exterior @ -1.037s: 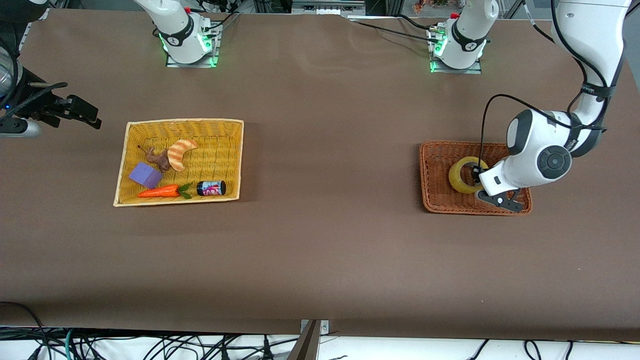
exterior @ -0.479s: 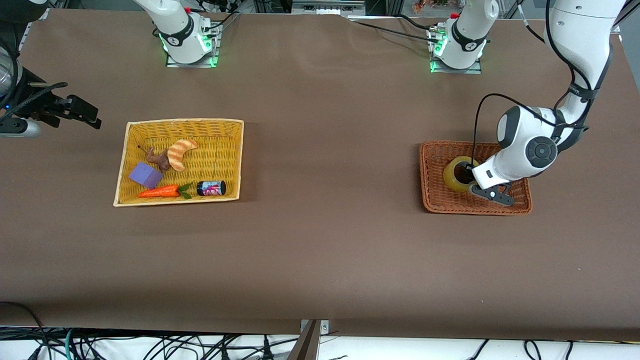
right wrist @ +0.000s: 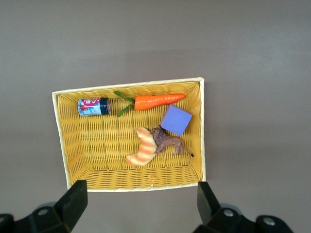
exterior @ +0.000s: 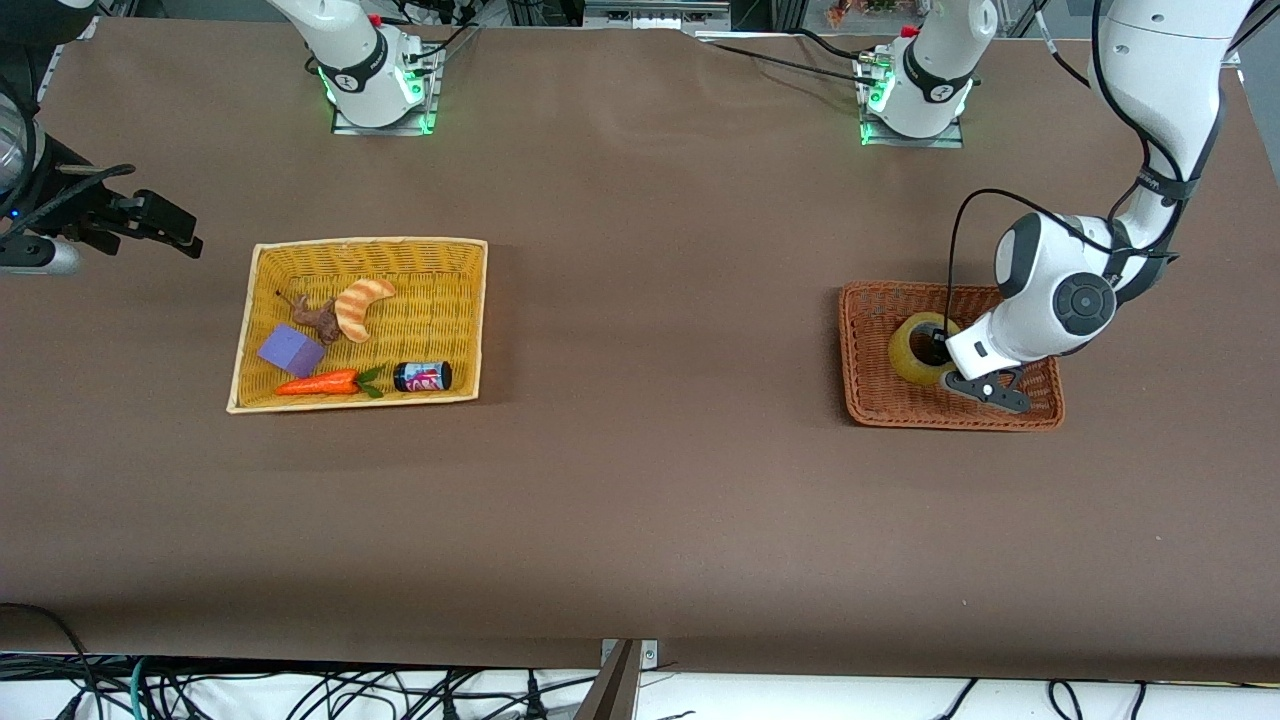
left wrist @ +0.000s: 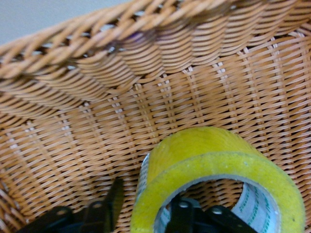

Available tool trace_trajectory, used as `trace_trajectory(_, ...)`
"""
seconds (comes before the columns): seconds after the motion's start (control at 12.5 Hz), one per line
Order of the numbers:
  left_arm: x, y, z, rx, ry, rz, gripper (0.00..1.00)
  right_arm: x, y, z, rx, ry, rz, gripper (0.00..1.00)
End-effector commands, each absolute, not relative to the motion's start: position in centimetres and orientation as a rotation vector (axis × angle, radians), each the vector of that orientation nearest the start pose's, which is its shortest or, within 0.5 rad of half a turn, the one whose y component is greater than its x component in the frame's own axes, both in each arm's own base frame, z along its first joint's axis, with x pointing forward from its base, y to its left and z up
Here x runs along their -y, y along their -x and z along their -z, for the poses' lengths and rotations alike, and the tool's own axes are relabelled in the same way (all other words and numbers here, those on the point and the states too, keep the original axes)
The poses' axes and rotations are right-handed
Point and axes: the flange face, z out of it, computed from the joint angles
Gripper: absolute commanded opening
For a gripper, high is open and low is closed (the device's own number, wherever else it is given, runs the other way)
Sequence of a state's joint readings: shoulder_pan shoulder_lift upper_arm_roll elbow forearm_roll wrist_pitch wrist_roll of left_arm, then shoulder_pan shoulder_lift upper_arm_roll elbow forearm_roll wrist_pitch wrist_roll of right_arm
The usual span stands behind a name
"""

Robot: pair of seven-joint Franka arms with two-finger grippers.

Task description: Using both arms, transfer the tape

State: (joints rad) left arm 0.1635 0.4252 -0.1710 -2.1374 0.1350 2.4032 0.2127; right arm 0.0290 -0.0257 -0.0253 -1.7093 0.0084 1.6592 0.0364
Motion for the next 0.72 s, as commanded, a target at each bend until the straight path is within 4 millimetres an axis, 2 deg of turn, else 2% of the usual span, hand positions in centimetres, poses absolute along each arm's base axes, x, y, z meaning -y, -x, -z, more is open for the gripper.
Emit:
trace_trajectory(0.0,1.5,-57.9,-24.6,-0.448,3.124,-0.324,1.00,-0.2,-55.1,-58.7,-0.061,3.115,-0.048,1.00)
trace_trajectory(0.08,2.2,-59.0,-27.6,-0.404,3.165,-0.362,1.00,-0.2,-55.1,-58.7,-0.061,3.115,-0.048,1.00)
trace_trajectory(0.24,2.1,-62.0,-35.5,-0.292,3.231,-0.421,1.00,-0.2,-55.1,-58.7,-0.061,3.115,-0.046,1.00)
trace_trajectory(0.4,1.9,-63.7,-43.3,-0.161,3.233,-0.407,1.00,-0.2,-55.1,-58.7,-0.063,3.115,-0.049,1.00)
trace_trajectory(0.48,2.2,-63.8,-47.0,-0.155,3.217,-0.372,1.00,-0.2,-55.1,-58.7,-0.061,3.115,-0.046,1.00)
trace_trajectory(0.64,4.1,-62.1,-53.6,-0.213,3.172,-0.268,1.00,-0.1,-55.1,-58.7,-0.063,3.116,-0.048,1.00)
